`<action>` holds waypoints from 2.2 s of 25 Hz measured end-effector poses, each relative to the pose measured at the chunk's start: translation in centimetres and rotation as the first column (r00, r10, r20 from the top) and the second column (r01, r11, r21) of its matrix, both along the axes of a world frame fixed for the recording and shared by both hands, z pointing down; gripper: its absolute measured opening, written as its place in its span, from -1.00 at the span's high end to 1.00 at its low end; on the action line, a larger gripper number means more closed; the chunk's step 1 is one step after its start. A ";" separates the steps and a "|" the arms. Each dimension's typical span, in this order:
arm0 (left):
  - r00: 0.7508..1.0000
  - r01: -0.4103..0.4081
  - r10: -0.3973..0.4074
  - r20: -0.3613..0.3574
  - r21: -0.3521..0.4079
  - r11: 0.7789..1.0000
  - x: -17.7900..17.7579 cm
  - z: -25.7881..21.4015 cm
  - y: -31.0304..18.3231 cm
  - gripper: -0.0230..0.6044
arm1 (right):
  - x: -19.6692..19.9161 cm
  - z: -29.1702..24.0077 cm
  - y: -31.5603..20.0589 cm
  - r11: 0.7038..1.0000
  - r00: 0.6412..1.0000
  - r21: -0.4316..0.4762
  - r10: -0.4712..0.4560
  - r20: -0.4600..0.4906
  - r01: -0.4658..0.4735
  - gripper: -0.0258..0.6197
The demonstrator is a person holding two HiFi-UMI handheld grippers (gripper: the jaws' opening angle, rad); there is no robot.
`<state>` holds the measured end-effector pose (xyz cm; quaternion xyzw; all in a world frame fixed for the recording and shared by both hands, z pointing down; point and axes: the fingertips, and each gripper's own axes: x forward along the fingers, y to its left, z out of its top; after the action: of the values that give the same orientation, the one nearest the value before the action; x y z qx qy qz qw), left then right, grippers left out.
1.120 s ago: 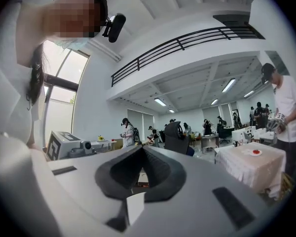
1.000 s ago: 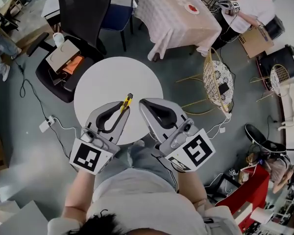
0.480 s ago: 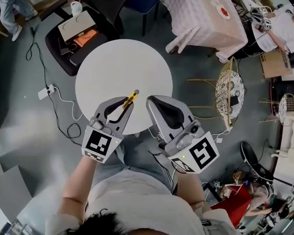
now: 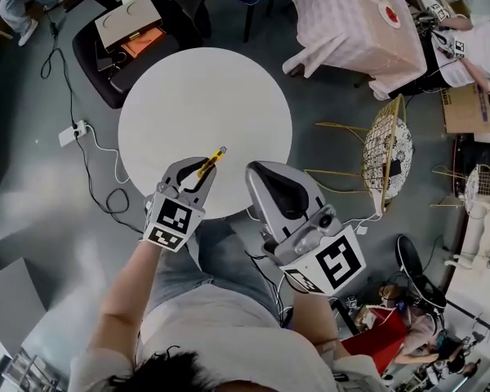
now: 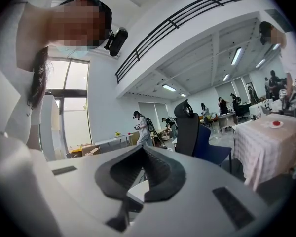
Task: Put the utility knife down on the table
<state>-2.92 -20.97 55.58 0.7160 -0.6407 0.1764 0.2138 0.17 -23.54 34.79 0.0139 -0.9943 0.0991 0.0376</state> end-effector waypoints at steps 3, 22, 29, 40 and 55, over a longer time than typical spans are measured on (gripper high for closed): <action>1.000 -0.013 0.013 -0.001 -0.066 0.998 0.2 2.9 0.1 0.72 | 0.1 0.8 -0.6 1.000 1.000 -0.010 0.005 -0.015 -0.005 0.90; 0.998 -0.048 0.062 0.031 -0.326 0.944 0.8 11.4 0.8 0.72 | 0.9 2.2 -2.4 0.999 0.998 -0.027 0.026 -0.052 -0.027 0.90; 0.998 -0.041 0.057 0.034 -0.365 0.930 0.5 12.6 0.9 0.71 | 1.1 2.5 -2.6 0.999 0.998 -0.028 0.032 -0.060 -0.033 0.90; 0.999 -0.036 0.040 0.003 -0.355 0.934 0.7 12.3 1.1 0.71 | 1.5 2.1 -2.1 0.999 0.998 -0.020 0.031 -0.056 -0.033 0.90; 1.000 -0.016 0.020 0.012 -0.293 0.956 -0.5 9.4 1.8 0.89 | 1.0 0.4 -0.5 1.000 1.000 0.016 0.027 -0.013 -0.027 0.90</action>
<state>-3.38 -19.14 64.95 0.6809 -0.6027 0.2764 0.3111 1.21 -24.01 35.18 0.0284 -0.9944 0.0919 0.0427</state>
